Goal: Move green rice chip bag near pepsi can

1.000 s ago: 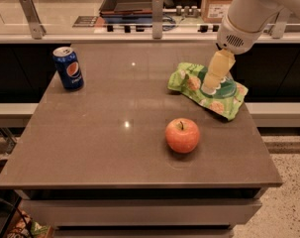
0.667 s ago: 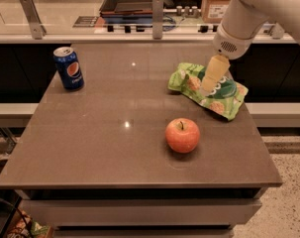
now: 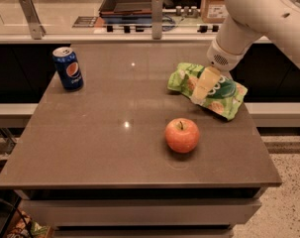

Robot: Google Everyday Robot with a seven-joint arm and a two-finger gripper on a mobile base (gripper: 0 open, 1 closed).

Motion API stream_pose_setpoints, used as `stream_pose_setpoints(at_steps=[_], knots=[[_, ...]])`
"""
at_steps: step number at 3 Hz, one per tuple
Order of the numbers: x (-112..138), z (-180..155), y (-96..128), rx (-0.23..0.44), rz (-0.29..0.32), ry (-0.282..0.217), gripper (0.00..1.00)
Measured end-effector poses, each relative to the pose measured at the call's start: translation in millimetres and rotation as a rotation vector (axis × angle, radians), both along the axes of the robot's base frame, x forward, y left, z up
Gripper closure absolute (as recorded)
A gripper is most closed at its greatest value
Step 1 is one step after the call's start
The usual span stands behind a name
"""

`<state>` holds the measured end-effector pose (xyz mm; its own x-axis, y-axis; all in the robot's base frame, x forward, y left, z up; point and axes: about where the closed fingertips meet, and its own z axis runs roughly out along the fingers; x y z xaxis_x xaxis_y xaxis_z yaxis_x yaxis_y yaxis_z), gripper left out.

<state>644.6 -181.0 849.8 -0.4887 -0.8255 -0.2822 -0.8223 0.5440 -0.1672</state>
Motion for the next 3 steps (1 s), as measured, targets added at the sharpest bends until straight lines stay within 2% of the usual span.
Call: stream_pose_setpoints(at_steps=[1, 3], knots=[[-1.2, -17.6, 8.9, 0.055, 0.008, 0.011, 0.17], [-1.0, -21.3, 10.7, 0.056, 0.011, 0.016, 0.64]])
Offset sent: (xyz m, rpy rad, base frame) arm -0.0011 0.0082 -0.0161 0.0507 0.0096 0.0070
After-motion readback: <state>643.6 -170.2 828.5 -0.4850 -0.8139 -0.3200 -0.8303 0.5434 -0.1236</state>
